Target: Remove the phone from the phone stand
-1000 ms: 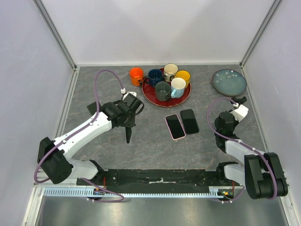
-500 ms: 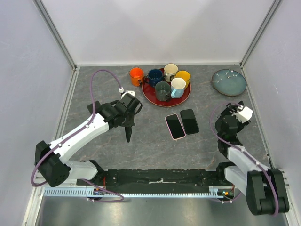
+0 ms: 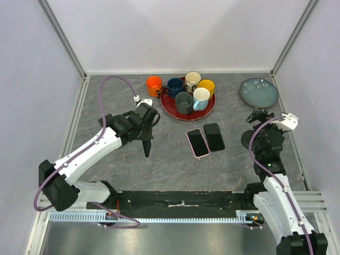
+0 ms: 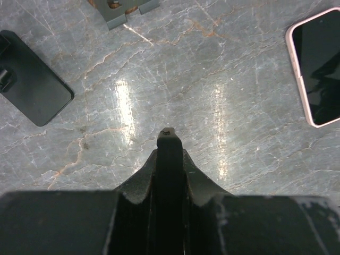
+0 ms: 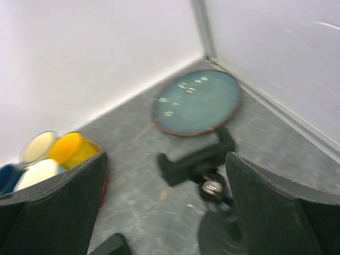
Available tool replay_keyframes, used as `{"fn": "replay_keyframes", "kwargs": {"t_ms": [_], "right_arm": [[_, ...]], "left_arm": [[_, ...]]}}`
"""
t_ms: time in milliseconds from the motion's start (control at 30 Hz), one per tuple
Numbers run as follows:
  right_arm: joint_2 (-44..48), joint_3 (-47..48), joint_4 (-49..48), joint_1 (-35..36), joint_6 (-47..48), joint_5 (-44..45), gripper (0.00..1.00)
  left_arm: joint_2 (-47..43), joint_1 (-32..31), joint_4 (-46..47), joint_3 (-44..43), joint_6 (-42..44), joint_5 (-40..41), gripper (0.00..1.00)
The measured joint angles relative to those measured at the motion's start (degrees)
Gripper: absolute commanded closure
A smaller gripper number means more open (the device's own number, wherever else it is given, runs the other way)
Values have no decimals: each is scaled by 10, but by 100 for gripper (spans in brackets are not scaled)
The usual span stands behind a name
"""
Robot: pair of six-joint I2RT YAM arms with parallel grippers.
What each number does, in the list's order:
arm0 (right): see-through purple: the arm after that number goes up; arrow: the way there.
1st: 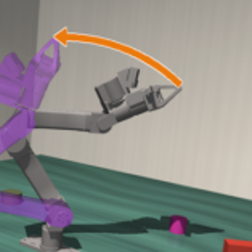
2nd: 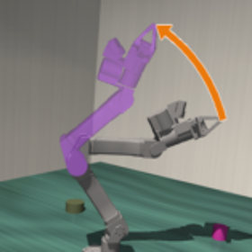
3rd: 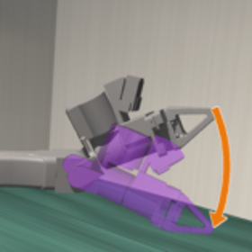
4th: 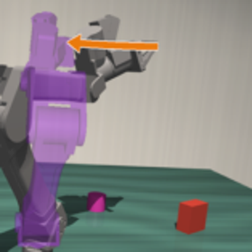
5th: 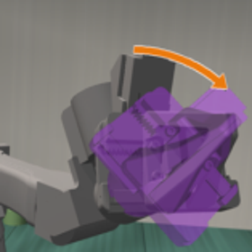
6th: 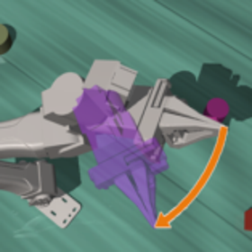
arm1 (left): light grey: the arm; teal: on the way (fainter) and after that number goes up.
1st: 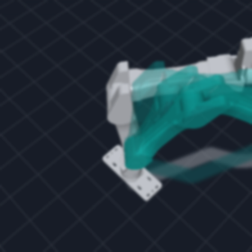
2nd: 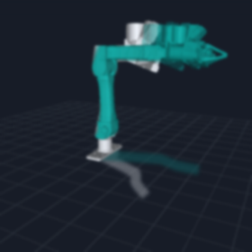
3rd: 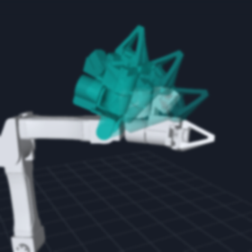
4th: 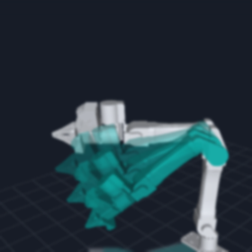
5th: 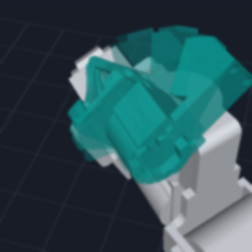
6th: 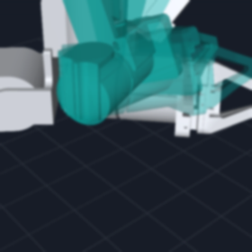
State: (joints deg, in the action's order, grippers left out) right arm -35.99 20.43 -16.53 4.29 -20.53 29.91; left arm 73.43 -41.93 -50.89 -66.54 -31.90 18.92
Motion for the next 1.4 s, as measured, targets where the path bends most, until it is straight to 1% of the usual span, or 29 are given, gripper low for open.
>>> {"fn": "replay_keyframes", "kwargs": {"t_ms": [133,200,300,367,400,467,633,767,900,1033,1200,1300,1333,1400], "right_arm": [[1,42,2,16,6,-105,2],[1,43,-8,47,7,-153,2],[-10,40,-25,143,19,-198,2],[-29,32,-43,215,34,-203,2],[-44,26,-59,264,43,-205,2],[-79,16,-86,333,58,-200,2],[-208,5,-159,514,111,-141,2],[-297,15,-213,614,153,-89,2],[-379,50,-265,683,205,-27,3],[-459,103,-328,731,254,27,5],[-573,161,-419,775,339,131,11],[-638,195,-467,785,393,193,20],[-661,209,-486,785,417,217,24],[-692,227,-516,785,455,251,28]], "left_arm": [[-3,1,2,-12,0,-2,98],[-7,1,5,-15,0,-10,98],[-11,4,13,-15,-6,-20,98],[-14,6,24,-15,-13,-31,98],[-16,8,30,-15,-16,-36,98],[-19,10,43,-14,-24,-44,98],[-26,14,79,-3,-45,-63,98],[-26,14,94,13,-61,-77,98],[-28,14,105,27,-71,-91,98],[-29,14,111,31,-78,-104,98],[-39,14,122,39,-85,-118,98],[-44,14,125,44,-88,-123,98],[-47,14,125,46,-89,-126,98],[-52,14,126,51,-90,-130,98]]}}
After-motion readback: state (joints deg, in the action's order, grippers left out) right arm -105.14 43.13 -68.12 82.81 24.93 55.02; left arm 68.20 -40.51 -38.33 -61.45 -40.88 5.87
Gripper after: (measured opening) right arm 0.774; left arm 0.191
